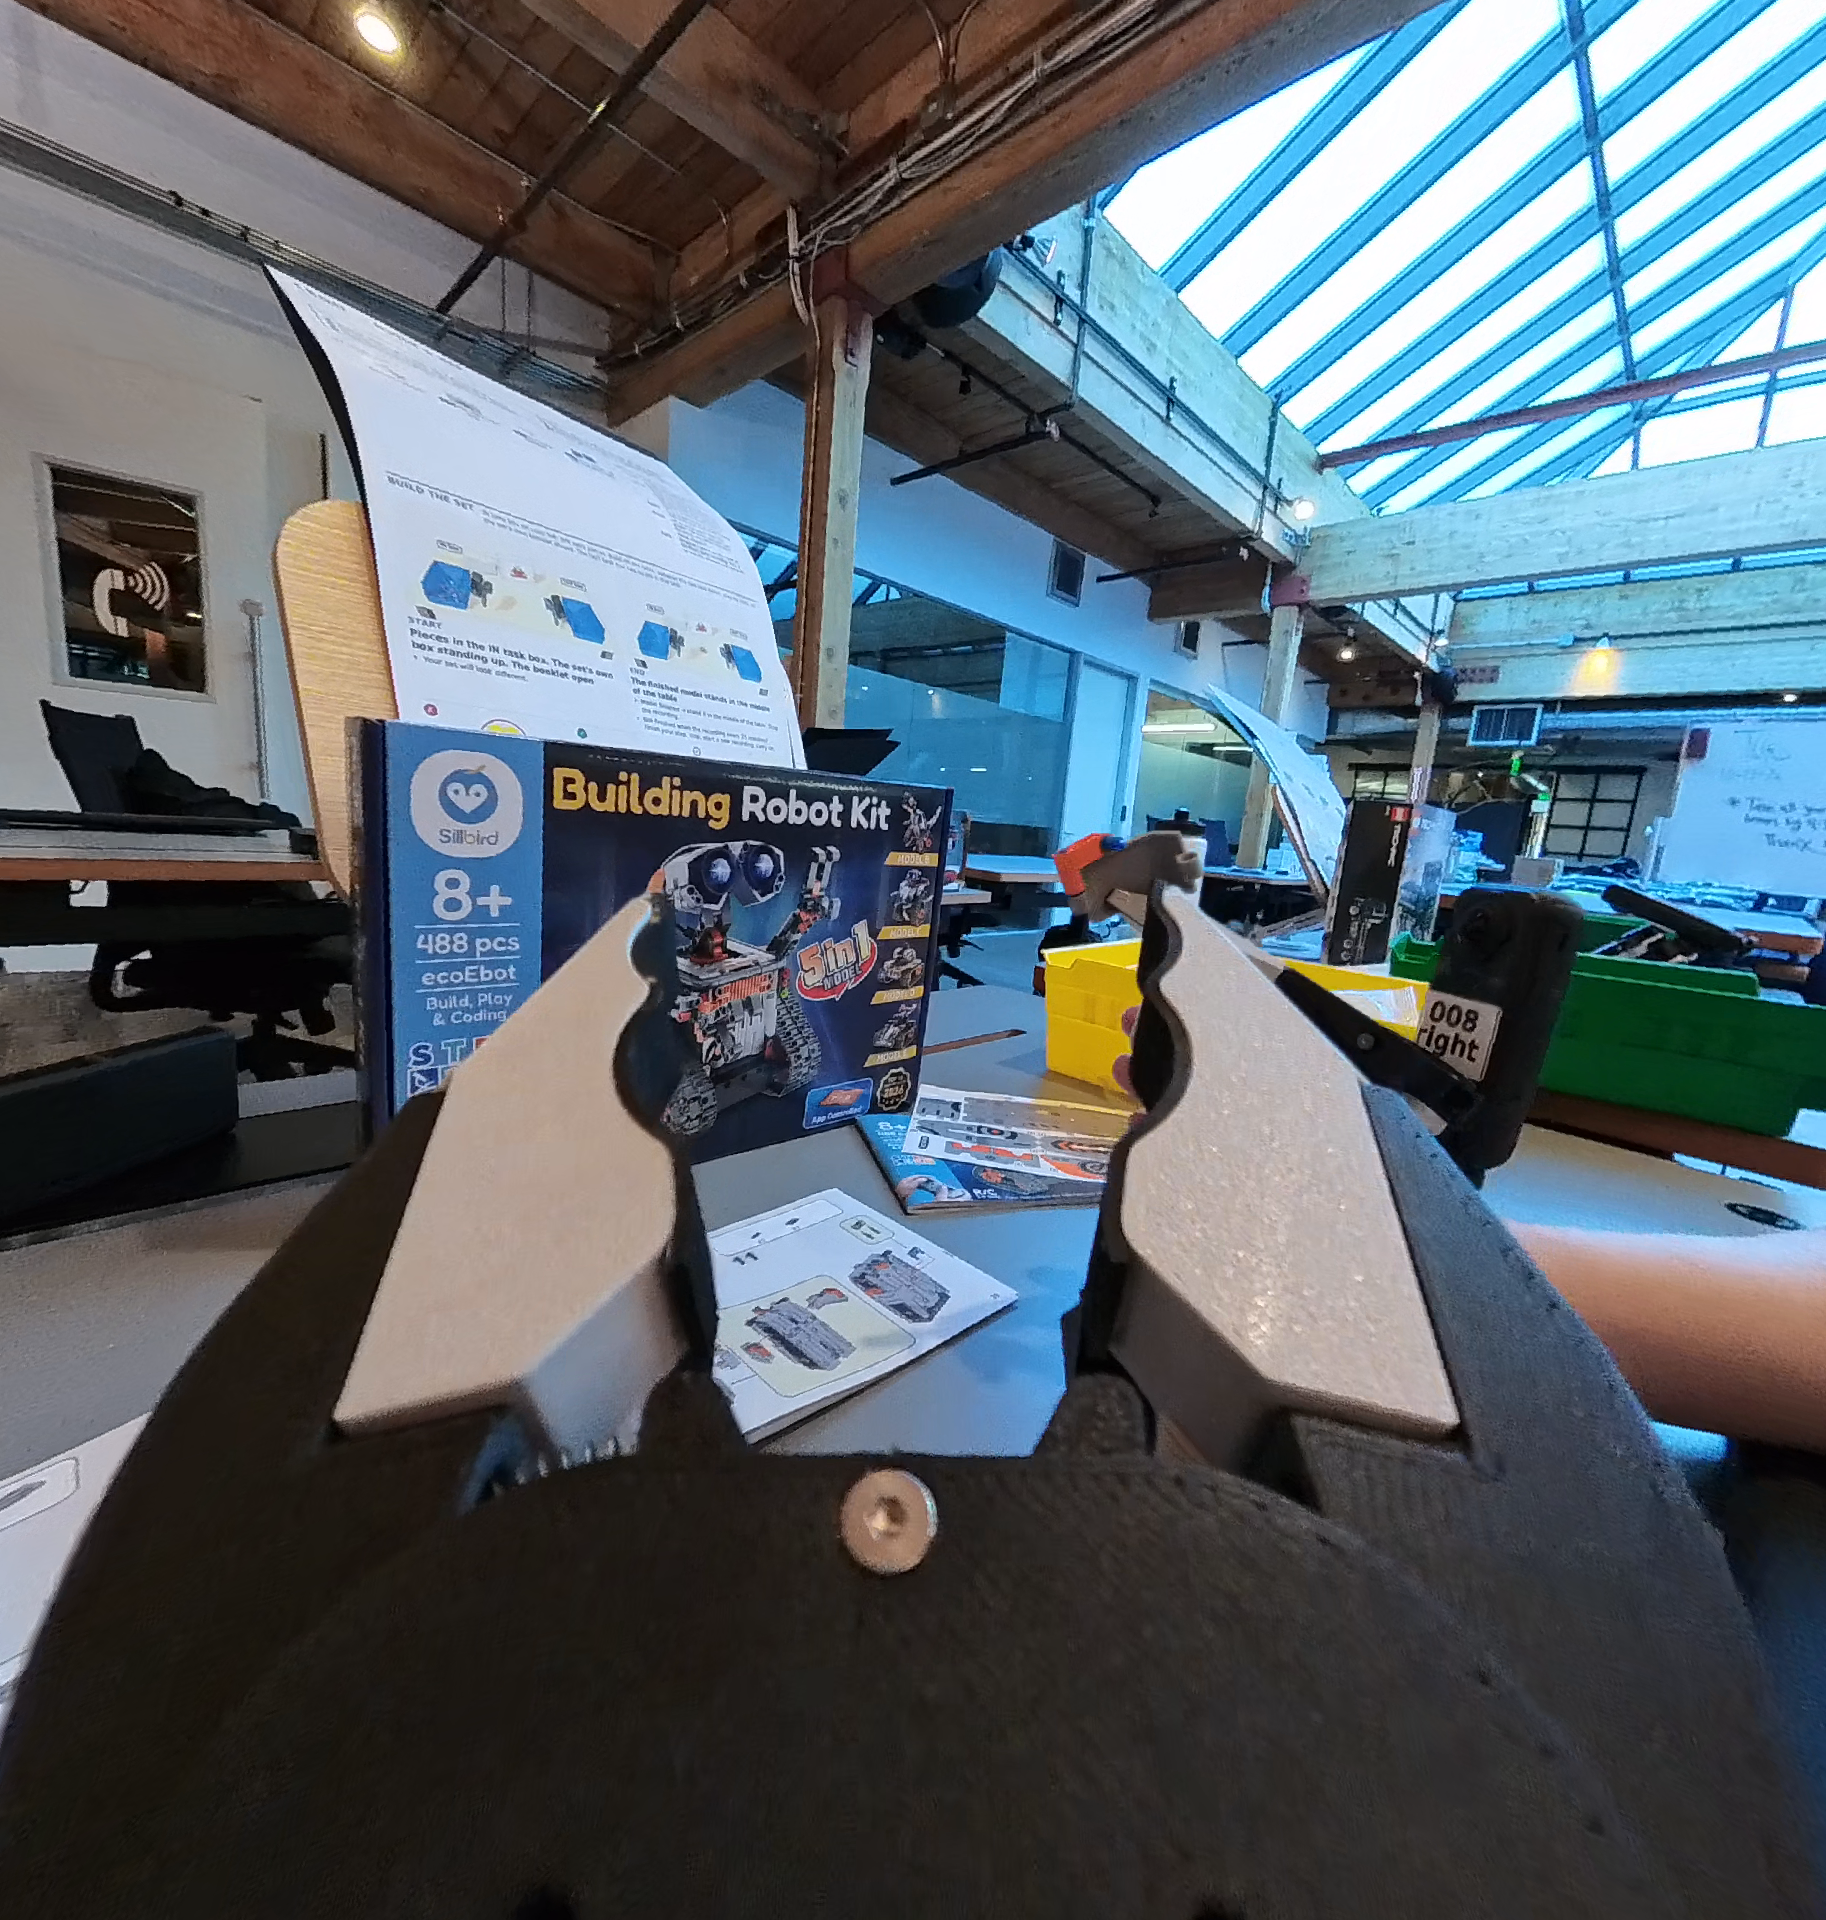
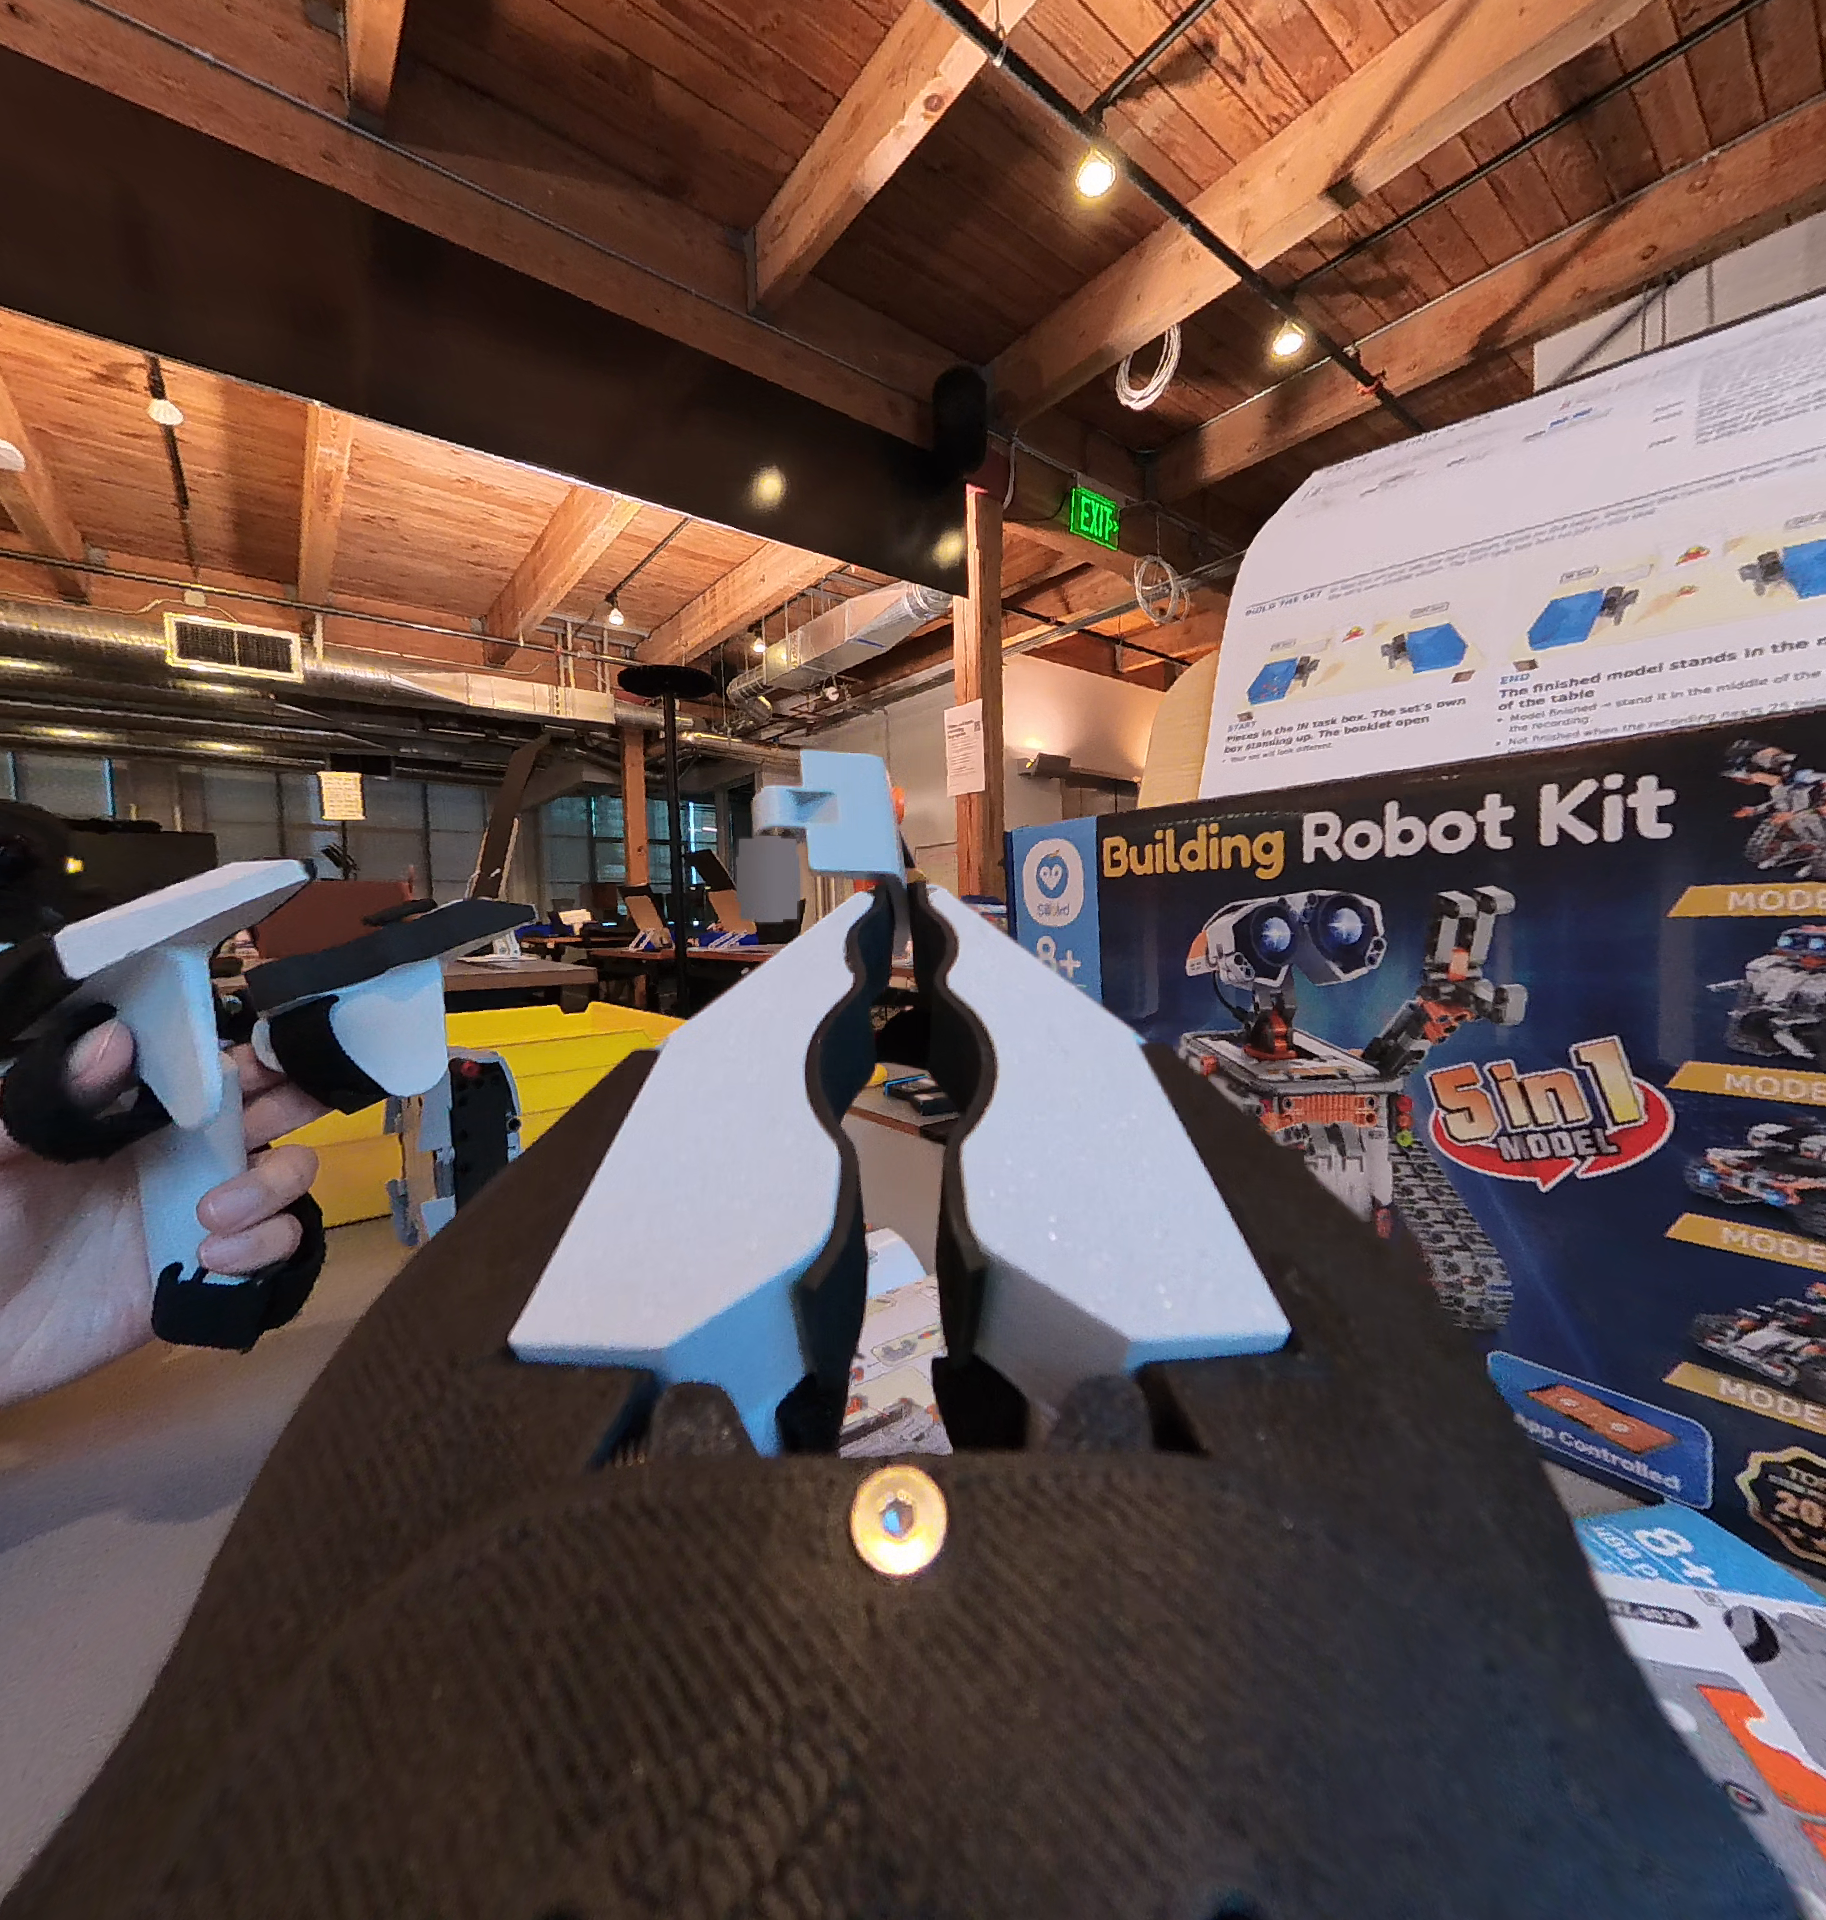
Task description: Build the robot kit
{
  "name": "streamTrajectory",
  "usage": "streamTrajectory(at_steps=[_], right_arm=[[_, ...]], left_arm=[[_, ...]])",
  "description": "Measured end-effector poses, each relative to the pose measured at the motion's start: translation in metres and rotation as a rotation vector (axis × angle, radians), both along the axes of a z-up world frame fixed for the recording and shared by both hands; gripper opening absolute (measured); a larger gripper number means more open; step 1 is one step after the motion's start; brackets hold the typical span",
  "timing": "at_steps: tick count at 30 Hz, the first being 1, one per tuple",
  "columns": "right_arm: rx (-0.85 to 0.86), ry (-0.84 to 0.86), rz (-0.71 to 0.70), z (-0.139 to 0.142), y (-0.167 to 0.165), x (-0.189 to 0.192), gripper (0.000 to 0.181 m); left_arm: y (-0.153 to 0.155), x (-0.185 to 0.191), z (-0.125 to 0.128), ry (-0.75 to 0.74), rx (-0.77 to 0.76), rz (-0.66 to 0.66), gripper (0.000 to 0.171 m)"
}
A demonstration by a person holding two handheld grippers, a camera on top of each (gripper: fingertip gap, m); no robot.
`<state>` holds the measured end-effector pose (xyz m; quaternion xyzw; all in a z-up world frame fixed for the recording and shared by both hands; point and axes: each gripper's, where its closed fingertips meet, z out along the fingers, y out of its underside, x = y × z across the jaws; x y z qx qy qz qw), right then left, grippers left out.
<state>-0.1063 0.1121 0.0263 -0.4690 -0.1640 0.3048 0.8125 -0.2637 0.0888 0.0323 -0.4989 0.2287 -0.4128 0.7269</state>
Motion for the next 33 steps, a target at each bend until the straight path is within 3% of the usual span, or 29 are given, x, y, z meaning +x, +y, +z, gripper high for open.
streamTrajectory(at_steps=[9,15,20,24,33], right_arm=[[-0.011,-0.014,-0.006,-0.004,0.001,-0.002,0.001],[-0.015,-0.019,-0.018,-0.003,0.003,0.000,0.001],[-0.020,-0.020,-0.030,-0.003,0.002,0.003,0.001],[-0.031,-0.018,-0.032,-0.006,0.004,0.003,0.001],[-0.035,-0.023,-0.034,-0.007,0.005,0.003,0.001]], left_arm=[[0.003,0.001,-0.003,0.026,-0.008,0.026,0.088],[0.036,-0.015,-0.039,0.263,-0.150,0.316,0.078],[0.046,-0.018,-0.058,0.454,-0.164,0.477,0.079],[0.049,-0.013,-0.070,0.544,-0.176,0.500,0.080],[0.050,-0.013,-0.072,0.558,-0.182,0.506,0.081]])
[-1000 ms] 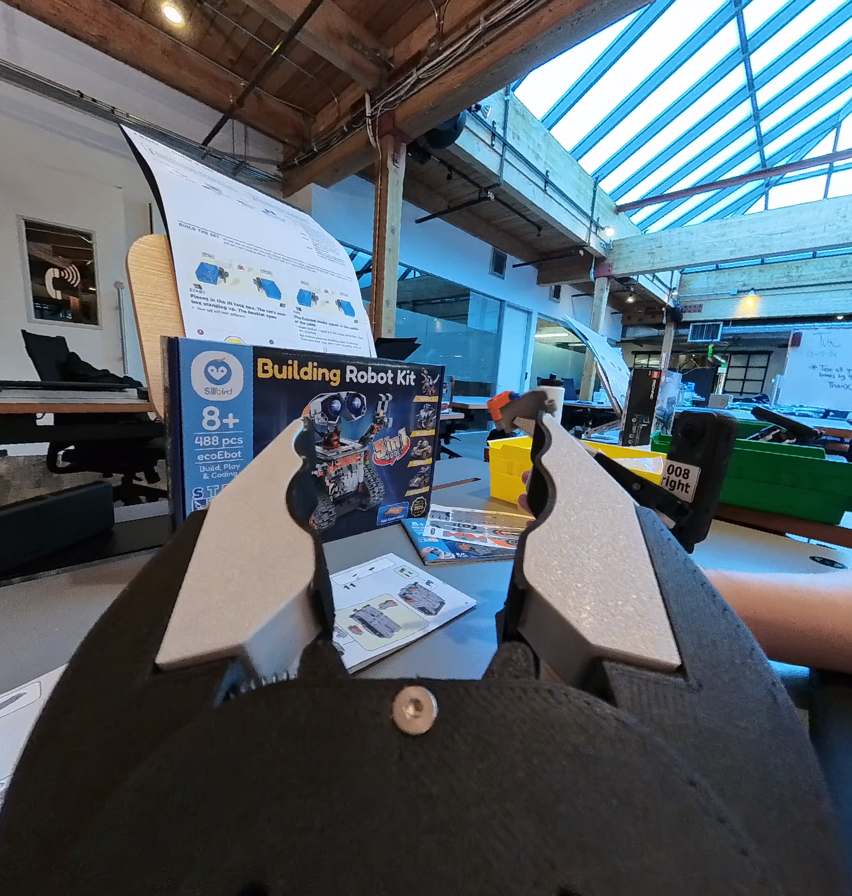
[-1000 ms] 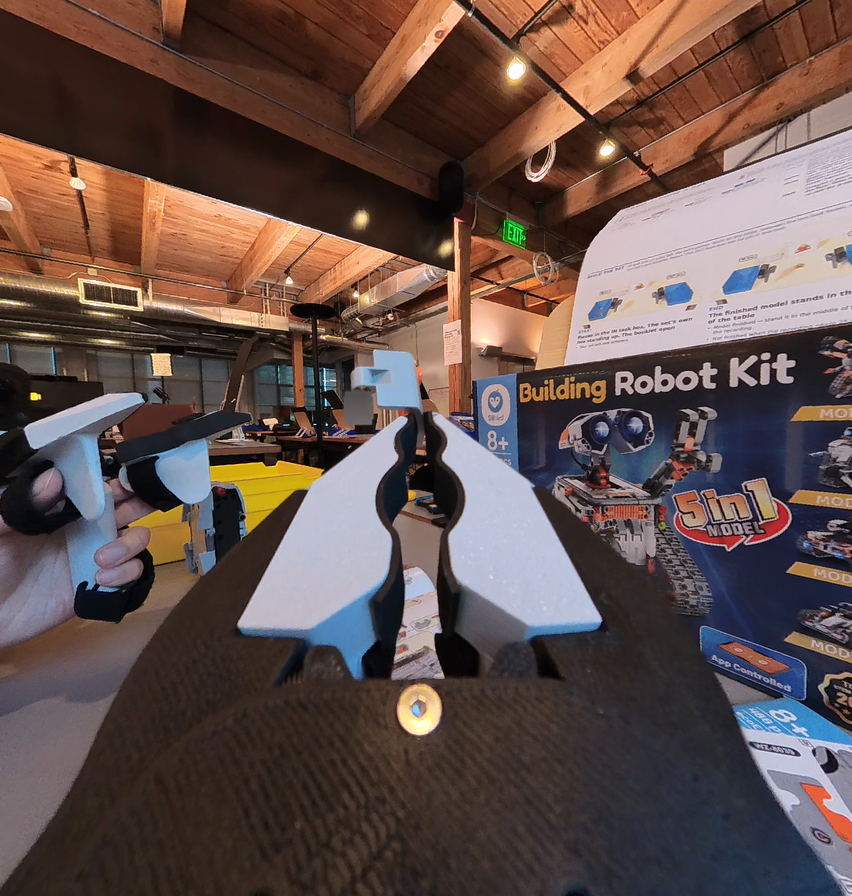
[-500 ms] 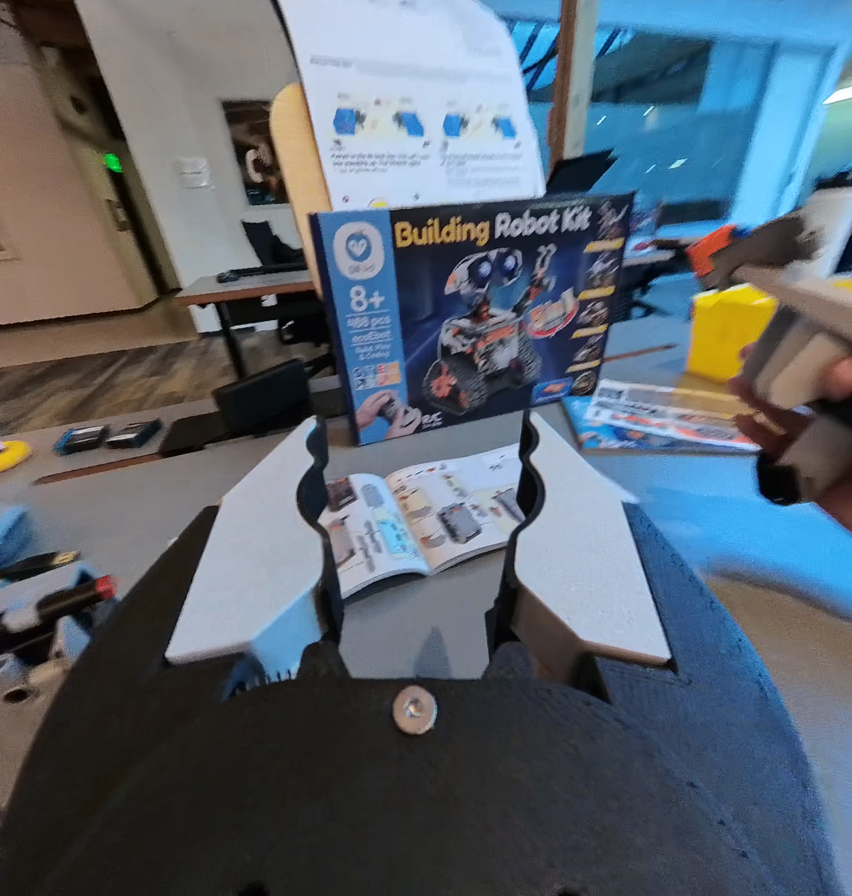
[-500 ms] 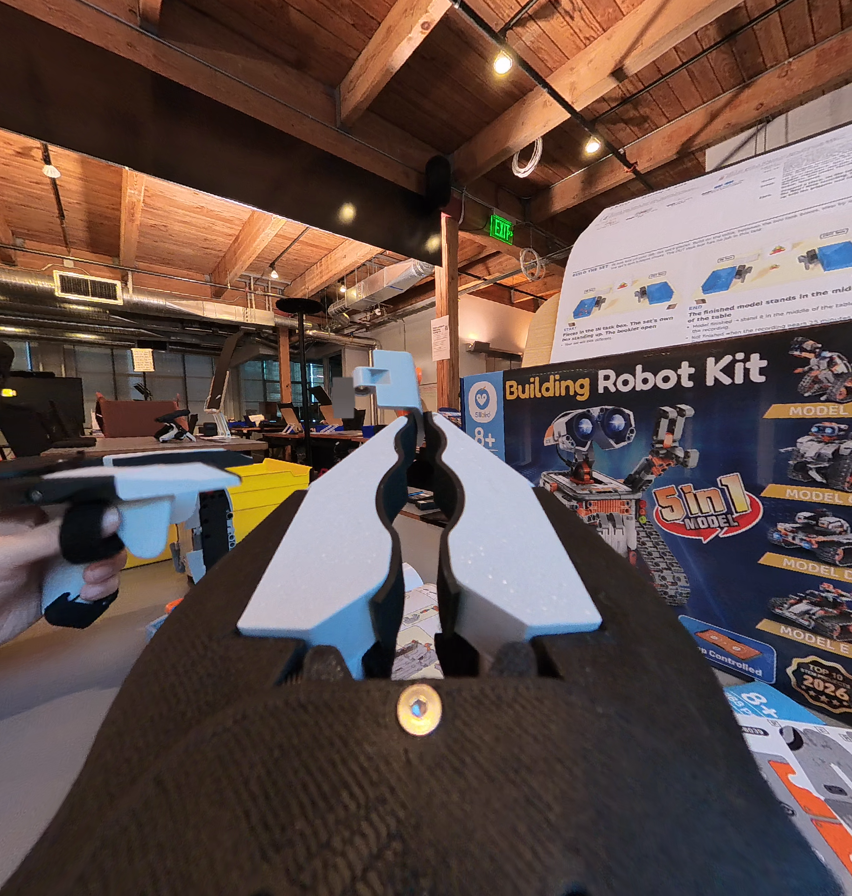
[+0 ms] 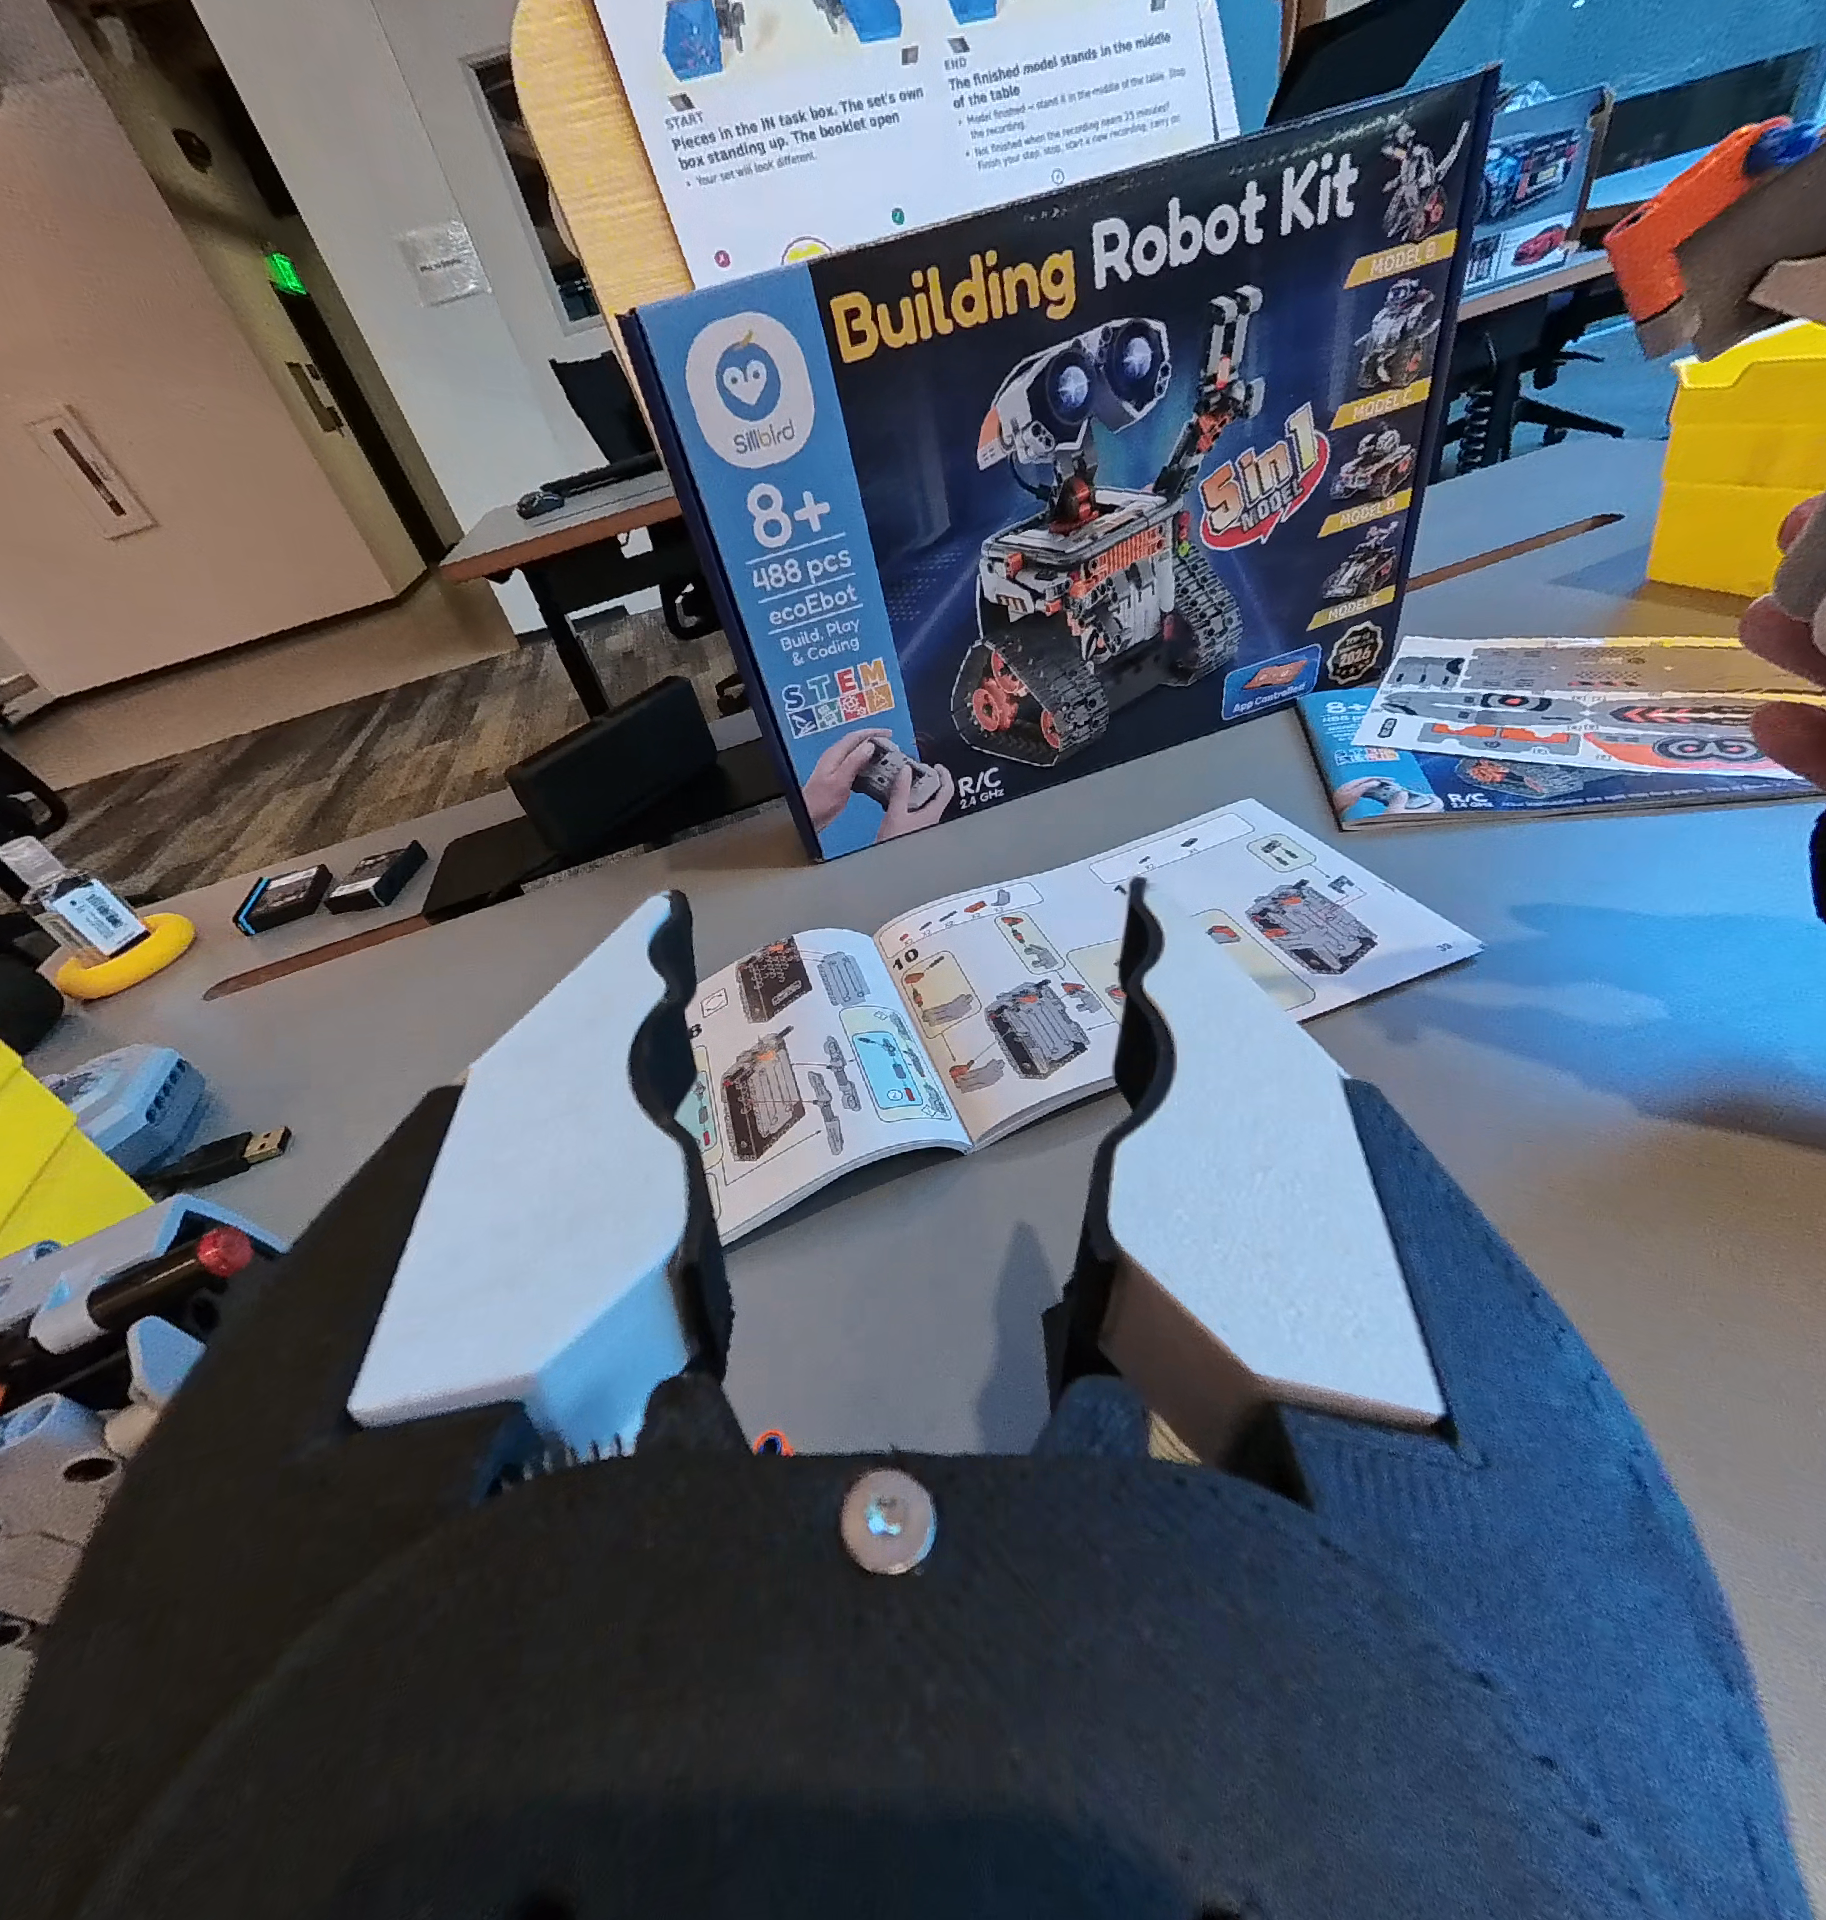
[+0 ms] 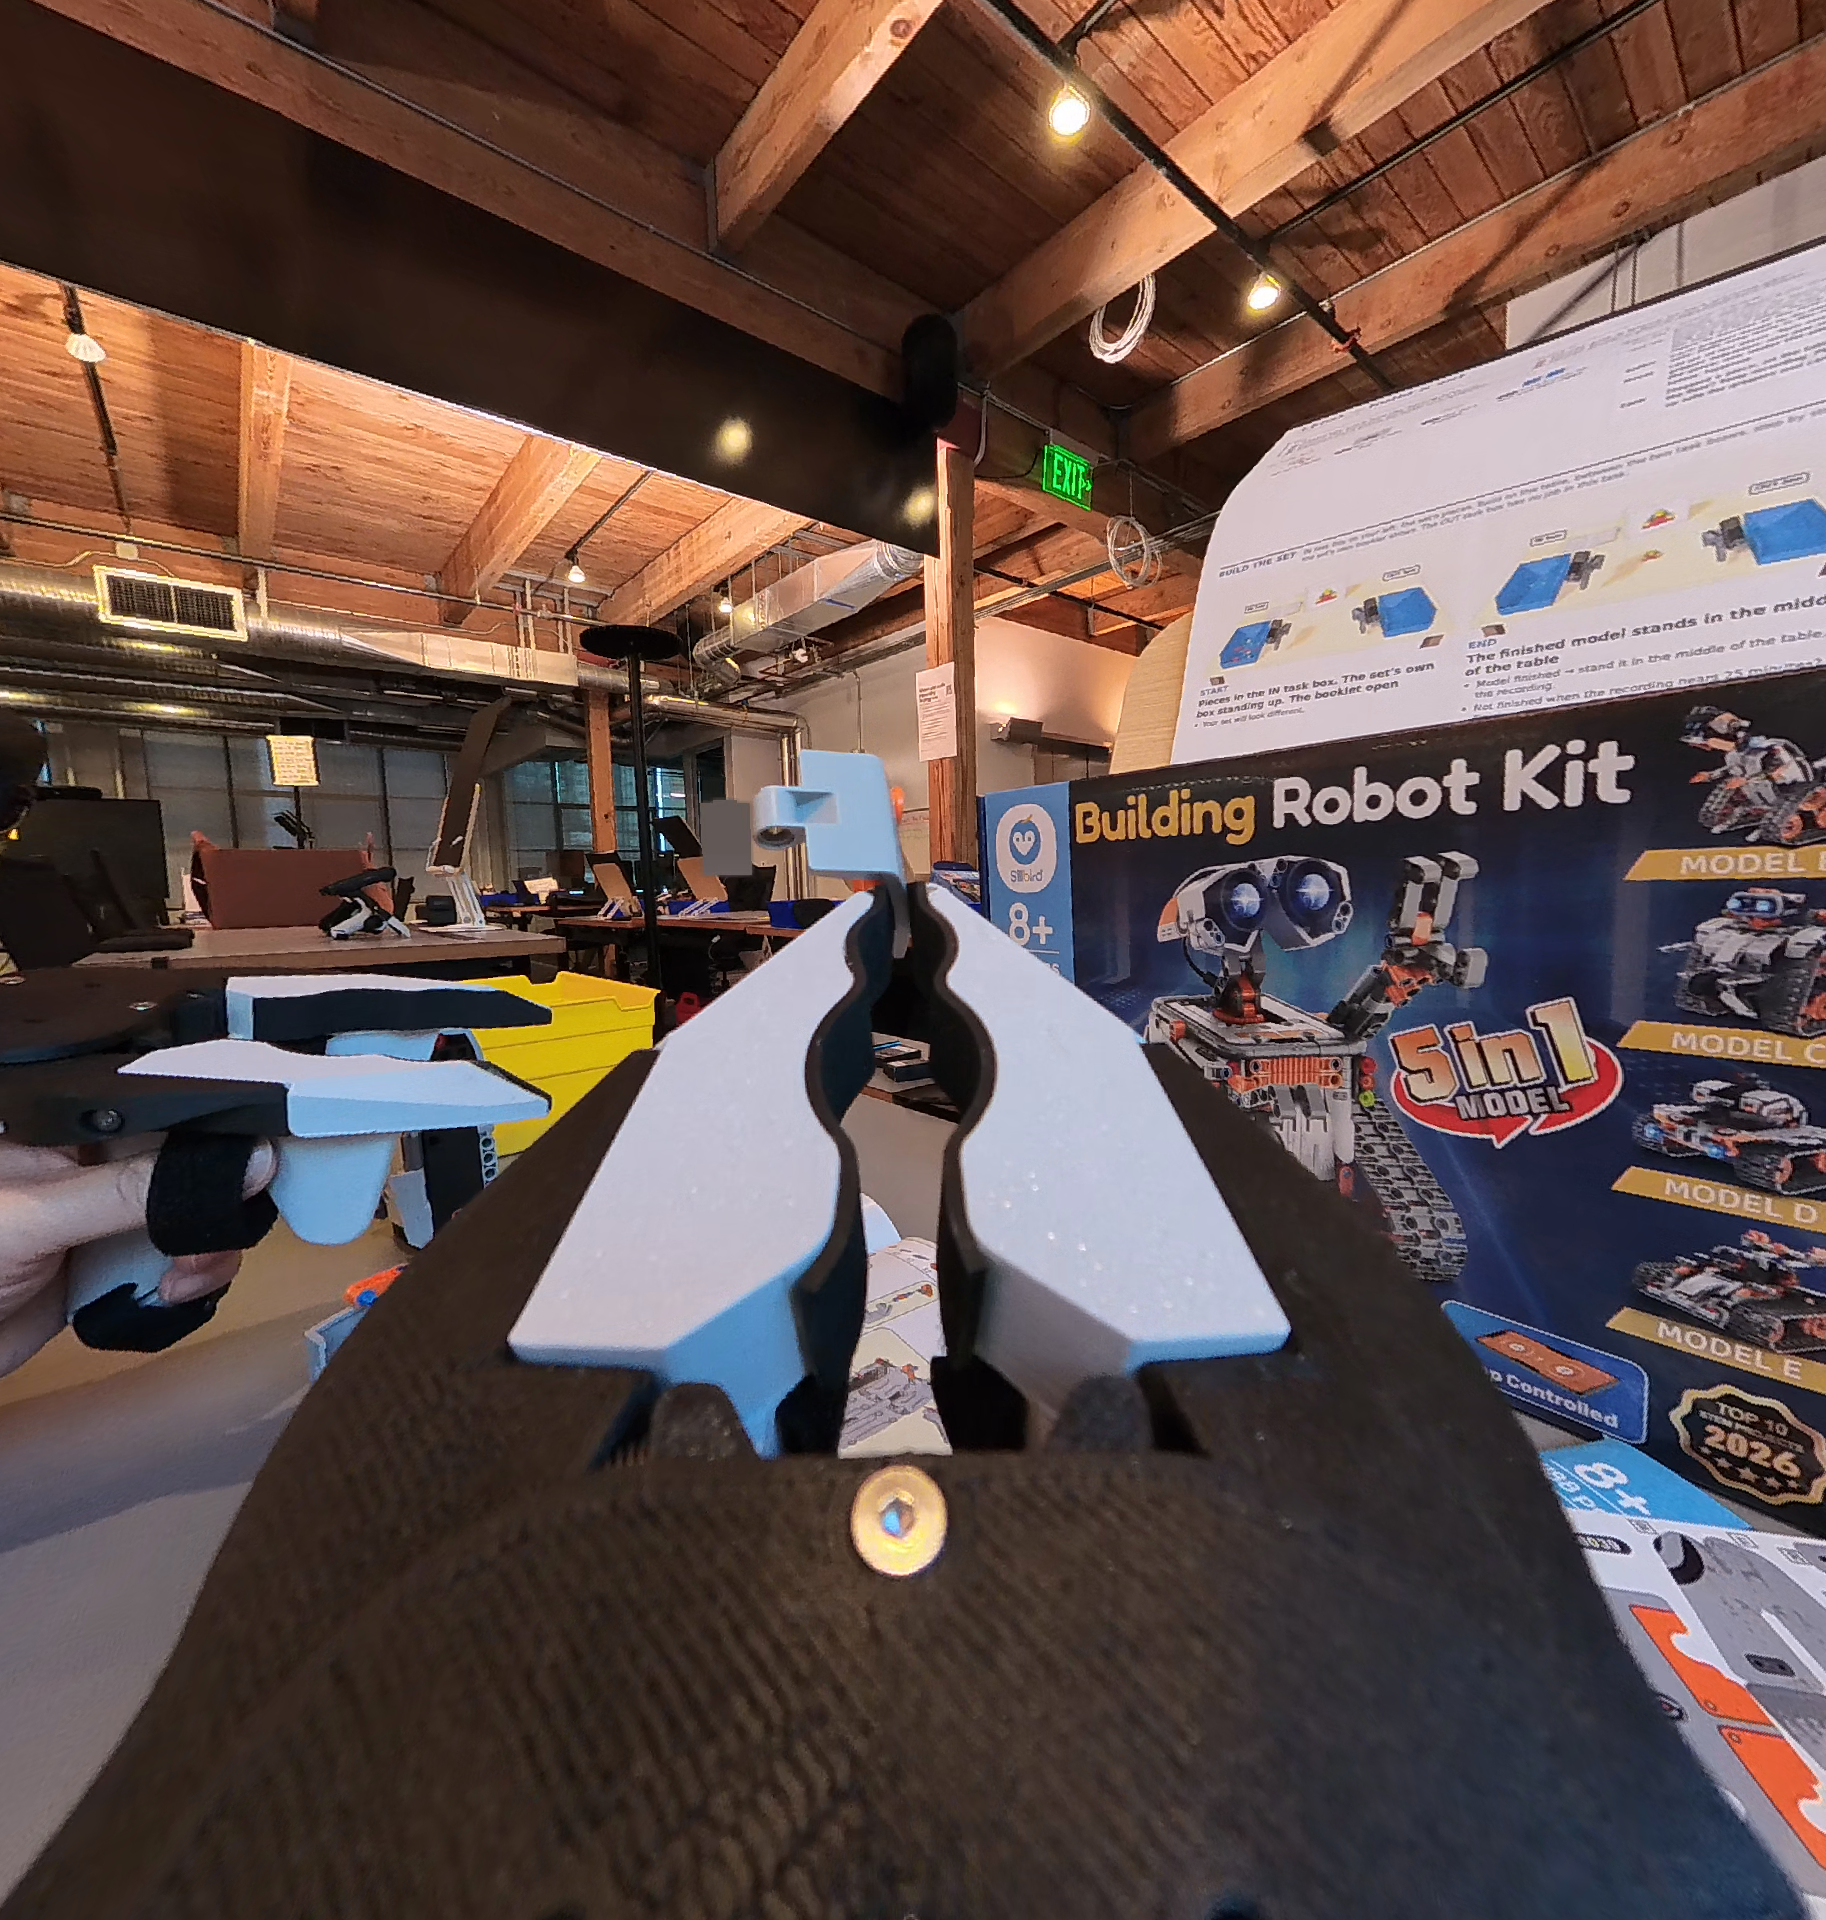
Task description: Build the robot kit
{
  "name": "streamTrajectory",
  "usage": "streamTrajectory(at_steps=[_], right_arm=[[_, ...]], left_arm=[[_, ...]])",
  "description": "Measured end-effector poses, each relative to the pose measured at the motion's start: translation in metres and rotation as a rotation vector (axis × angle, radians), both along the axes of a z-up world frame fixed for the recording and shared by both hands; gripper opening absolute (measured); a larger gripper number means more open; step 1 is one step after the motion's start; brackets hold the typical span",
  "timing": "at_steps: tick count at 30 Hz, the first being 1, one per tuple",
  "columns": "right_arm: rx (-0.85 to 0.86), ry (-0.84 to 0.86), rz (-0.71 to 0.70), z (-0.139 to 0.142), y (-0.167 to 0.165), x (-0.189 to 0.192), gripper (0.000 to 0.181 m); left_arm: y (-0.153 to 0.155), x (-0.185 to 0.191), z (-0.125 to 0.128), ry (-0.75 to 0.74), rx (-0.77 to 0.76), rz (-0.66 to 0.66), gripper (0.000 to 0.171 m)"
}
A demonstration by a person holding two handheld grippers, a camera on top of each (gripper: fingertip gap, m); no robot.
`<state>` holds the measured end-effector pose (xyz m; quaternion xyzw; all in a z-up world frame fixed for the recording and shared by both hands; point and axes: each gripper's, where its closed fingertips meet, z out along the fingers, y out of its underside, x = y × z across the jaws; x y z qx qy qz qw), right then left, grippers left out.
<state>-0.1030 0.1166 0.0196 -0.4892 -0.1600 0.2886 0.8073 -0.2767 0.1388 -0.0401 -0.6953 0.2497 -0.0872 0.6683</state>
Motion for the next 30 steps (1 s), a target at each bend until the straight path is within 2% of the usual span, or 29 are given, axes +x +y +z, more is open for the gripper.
streamTrajectory(at_steps=[19,22,27,30], right_arm=[[-0.004,-0.027,-0.032,0.000,0.002,0.002,0.001],[-0.025,-0.147,-0.178,-0.001,0.011,0.013,0.002],[-0.085,-0.461,-0.497,-0.014,0.029,0.049,0.001],[-0.121,-0.562,-0.609,-0.017,0.034,0.069,0.002]], left_arm=[[0.000,0.002,-0.003,0.001,-0.014,-0.009,0.084],[0.000,0.003,-0.004,0.004,-0.018,-0.015,0.084],[-0.002,0.004,-0.001,-0.008,-0.015,-0.027,0.085],[-0.003,0.006,-0.001,-0.013,-0.015,-0.036,0.085]])
